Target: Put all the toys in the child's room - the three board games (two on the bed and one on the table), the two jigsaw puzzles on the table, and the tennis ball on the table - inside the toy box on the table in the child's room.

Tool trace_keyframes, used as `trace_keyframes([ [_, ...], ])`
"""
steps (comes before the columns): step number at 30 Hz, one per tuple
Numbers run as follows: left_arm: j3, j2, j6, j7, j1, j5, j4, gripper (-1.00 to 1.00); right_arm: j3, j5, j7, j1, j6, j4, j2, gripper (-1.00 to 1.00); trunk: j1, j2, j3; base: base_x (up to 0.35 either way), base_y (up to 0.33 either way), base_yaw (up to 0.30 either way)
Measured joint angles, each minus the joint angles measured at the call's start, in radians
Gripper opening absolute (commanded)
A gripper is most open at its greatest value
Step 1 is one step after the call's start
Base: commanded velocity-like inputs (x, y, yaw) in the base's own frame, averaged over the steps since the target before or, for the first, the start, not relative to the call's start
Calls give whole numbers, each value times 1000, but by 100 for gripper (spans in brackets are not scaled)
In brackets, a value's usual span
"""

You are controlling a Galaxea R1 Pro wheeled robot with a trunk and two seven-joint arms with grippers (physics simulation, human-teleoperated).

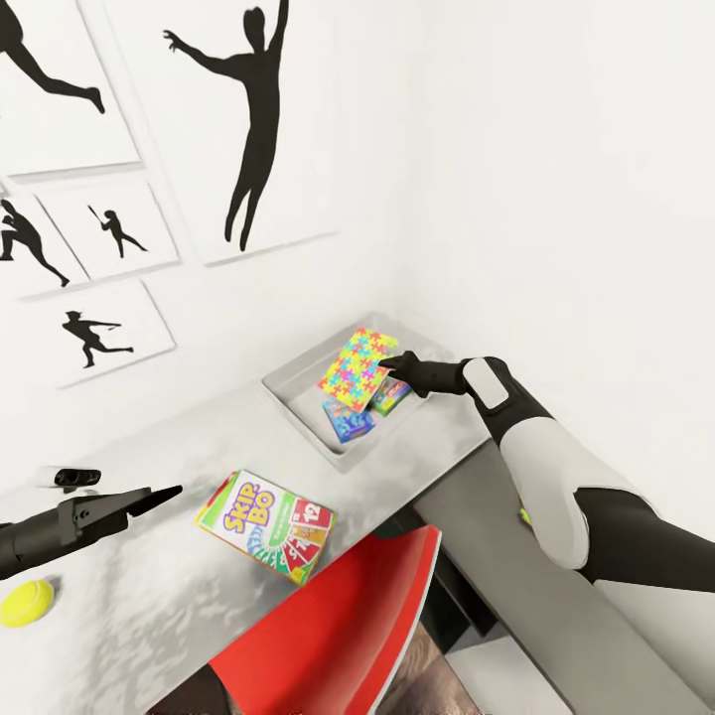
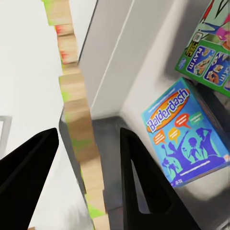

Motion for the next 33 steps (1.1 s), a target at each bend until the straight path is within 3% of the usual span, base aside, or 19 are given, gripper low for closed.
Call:
trace_keyframes([
  [23, 0, 0, -2, 0, 0, -1, 0, 100, 2, -1, -1, -2, 2, -2, -10, -100, 0, 0, -27, 0, 0, 0],
  [24, 0, 0, -2, 0, 0, -1, 0, 100, 2, -2, -1, -2, 2, -7, -9, 100, 0, 0, -27, 0, 0, 0],
  [33, 0, 0, -3, 0, 0, -3, 0, 100, 2, -1, -3, -2, 6, -35, -3, 100, 0, 0, -27, 0, 0, 0],
])
